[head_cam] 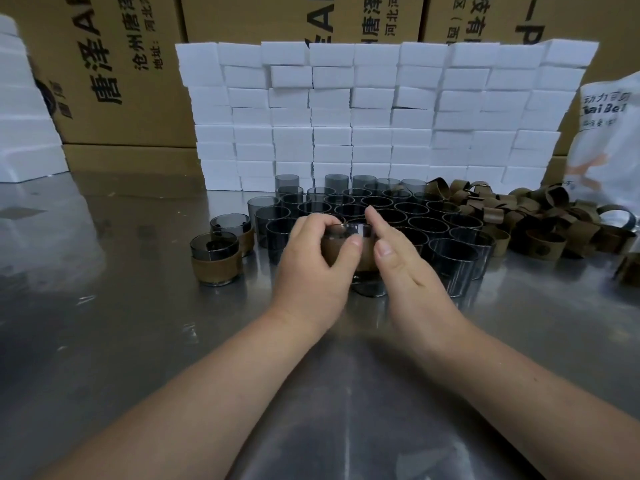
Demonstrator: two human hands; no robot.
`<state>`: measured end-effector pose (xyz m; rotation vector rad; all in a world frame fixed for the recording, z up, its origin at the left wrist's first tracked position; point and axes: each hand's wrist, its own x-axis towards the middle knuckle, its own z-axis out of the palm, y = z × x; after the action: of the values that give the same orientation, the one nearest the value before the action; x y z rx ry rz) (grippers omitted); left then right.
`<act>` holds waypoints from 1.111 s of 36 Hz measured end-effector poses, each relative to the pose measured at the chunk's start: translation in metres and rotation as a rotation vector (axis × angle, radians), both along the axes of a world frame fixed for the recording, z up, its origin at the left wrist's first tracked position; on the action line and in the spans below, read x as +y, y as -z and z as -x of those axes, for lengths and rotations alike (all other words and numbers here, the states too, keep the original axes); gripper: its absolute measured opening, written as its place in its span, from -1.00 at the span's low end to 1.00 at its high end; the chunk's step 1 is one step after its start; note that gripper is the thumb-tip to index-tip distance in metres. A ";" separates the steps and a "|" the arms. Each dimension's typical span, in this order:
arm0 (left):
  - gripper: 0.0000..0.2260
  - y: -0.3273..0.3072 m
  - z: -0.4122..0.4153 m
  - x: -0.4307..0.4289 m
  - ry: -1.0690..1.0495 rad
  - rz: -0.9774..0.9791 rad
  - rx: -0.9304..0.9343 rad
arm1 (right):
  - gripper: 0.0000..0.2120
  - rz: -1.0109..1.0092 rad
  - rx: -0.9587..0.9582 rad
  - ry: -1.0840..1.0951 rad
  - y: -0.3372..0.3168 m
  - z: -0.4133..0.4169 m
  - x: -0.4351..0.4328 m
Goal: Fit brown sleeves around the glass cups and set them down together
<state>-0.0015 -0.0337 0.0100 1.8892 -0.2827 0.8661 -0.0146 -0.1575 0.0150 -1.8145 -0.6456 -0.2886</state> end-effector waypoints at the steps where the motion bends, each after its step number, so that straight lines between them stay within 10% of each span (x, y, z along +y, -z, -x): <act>1: -0.92 0.000 -0.002 0.001 -0.060 0.019 0.005 | -0.59 0.007 -0.017 0.021 0.000 0.000 -0.001; 12: -0.84 0.006 -0.030 0.040 -0.629 0.165 0.263 | -0.73 -0.036 -0.038 0.254 0.002 -0.015 -0.016; 40: -0.91 0.018 -0.037 0.043 -0.719 0.050 0.432 | -0.75 0.036 -0.053 0.427 0.012 -0.044 -0.026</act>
<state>0.0353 0.0096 -0.0084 2.0911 0.7150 0.8703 0.0290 -0.1833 0.0030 -1.9748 -0.2942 -0.6142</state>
